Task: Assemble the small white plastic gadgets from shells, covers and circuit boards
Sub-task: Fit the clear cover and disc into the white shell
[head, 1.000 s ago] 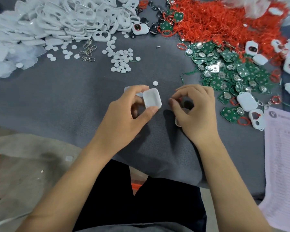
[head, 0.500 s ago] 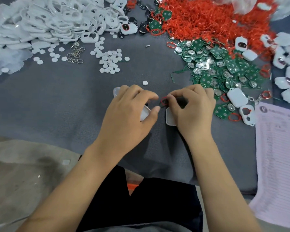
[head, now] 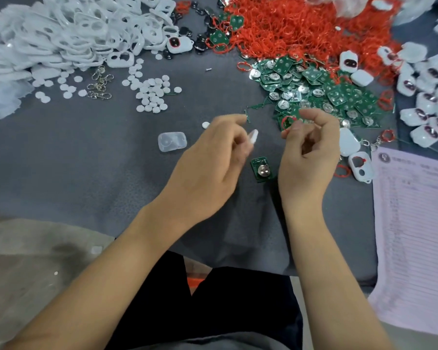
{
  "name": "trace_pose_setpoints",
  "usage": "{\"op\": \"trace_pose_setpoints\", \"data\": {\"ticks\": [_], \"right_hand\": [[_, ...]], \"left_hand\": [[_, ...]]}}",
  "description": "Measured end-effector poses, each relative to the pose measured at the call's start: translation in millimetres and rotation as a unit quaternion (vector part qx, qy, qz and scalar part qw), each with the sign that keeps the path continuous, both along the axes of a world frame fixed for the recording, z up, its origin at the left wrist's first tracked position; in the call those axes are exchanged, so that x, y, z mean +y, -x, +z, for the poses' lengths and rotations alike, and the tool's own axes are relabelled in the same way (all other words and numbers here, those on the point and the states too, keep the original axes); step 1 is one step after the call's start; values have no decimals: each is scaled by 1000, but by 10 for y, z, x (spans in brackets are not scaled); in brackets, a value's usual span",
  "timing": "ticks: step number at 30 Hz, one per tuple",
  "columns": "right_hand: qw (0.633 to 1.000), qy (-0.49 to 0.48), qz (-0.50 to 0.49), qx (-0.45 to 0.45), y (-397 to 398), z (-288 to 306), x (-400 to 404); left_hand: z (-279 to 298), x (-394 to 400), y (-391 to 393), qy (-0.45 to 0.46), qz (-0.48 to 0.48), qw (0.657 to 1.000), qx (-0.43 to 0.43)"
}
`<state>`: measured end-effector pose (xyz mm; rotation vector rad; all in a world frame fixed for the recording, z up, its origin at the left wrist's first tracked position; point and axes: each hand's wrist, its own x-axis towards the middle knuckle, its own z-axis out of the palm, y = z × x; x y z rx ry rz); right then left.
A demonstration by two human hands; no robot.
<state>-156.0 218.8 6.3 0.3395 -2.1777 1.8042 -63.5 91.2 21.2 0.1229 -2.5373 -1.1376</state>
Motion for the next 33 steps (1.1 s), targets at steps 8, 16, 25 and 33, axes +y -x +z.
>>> {"op": "trace_pose_setpoints", "data": {"ticks": [8,16,25,33], "right_hand": [[997,-41,65,-12,-61,-1,-56],[997,-42,59,-18,-37,-25,-53],[943,-310,91,86,4,-174,-100],[948,-255,97,161,-74,-15,-292]], "left_hand": [[85,-117,-16,-601,24,799,-11],[12,-476,-174,-508,106,854,48],[-125,-819,-336,-397,155,904,39],[-109,-1080,-649,-287,132,949,-8]]}}
